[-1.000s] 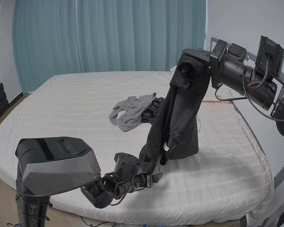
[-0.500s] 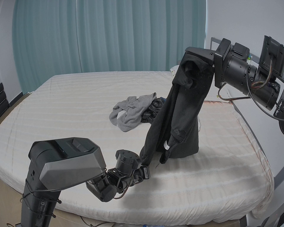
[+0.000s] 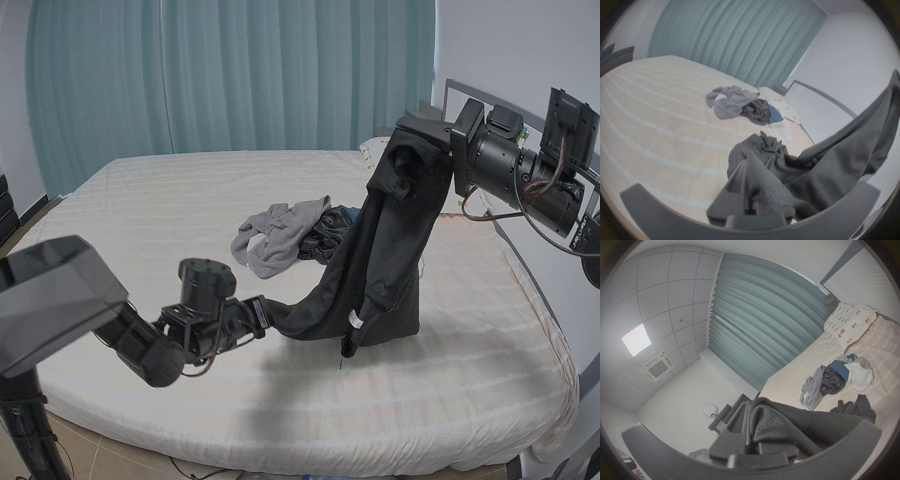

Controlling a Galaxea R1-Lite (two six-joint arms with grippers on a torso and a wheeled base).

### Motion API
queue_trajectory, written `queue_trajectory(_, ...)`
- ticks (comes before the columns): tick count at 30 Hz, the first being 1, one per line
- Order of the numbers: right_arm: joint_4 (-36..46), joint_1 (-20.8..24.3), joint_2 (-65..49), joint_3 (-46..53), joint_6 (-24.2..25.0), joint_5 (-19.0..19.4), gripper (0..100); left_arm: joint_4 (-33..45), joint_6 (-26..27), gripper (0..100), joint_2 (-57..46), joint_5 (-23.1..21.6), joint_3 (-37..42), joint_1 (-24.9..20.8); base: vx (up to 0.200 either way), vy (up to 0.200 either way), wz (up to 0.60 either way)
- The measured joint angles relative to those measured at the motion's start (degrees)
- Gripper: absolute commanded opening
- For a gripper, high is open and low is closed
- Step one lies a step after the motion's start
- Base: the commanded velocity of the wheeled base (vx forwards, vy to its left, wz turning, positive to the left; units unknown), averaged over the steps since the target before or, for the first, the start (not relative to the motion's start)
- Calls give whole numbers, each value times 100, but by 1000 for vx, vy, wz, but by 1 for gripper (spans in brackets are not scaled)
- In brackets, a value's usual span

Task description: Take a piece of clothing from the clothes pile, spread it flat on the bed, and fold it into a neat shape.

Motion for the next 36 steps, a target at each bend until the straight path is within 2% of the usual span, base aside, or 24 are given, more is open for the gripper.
queue_trajectory(5, -46, -138, 55, -311, -23, -35, 0, 764, -165, 0, -947, -222, -547, 435, 0, 0, 0)
queue_trajectory(8, -84, -215, 72, -308, -44, -66, 0, 807, -217, 0, -1417, -414, -686, 572, 0, 0, 0)
queue_trajectory(15, -185, -324, 144, 573, -52, -68, 0, 775, -450, 0, -1940, -614, -160, 679, 0, 0, 0)
queue_trajectory(22, -996, -352, 317, 1729, 13, 52, 0, 507, -1684, 0, -1992, -688, 452, 560, 0, 0, 0)
queue_trajectory(27, -1655, -271, 563, 2304, 416, 79, 0, 274, -1859, 0, -1902, -699, 869, 328, 0, 0, 0)
queue_trajectory(31, -1765, -243, 830, 2559, 818, 90, 0, 126, -1901, 0, -1802, -689, 1109, 163, 0, 0, 0)
queue_trajectory(36, -1849, -179, 1103, 2651, 983, 77, 0, 74, -1909, 0, -1716, -645, 1268, 76, 0, 0, 0)
